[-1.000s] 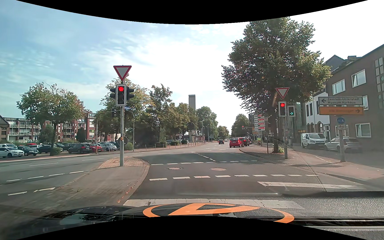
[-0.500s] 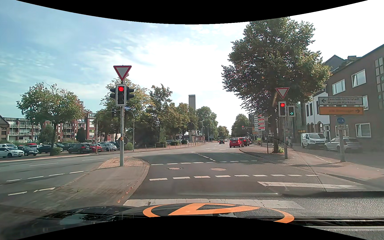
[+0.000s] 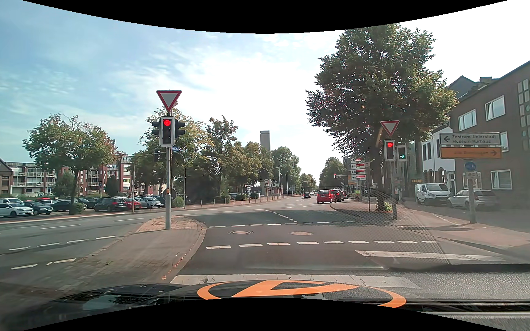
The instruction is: Follow the waypoints while adhering to traffic rules and regulations
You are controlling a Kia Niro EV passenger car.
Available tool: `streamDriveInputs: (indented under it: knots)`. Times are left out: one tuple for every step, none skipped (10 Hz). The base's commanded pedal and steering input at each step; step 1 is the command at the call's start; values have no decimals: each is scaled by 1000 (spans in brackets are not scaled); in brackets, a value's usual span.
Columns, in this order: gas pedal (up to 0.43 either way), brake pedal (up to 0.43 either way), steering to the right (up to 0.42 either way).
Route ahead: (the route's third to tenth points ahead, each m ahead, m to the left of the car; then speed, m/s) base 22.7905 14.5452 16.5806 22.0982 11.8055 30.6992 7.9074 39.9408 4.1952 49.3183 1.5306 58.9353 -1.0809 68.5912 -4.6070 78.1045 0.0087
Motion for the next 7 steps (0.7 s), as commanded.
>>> streamDriveInputs:
  knots:
    - [0, 329, -12]
    - [0, 323, -12]
    - [0, 323, -13]
    - [0, 317, -12]
    - [0, 311, -12]
    - [0, 311, -13]
    - [0, 311, -12]
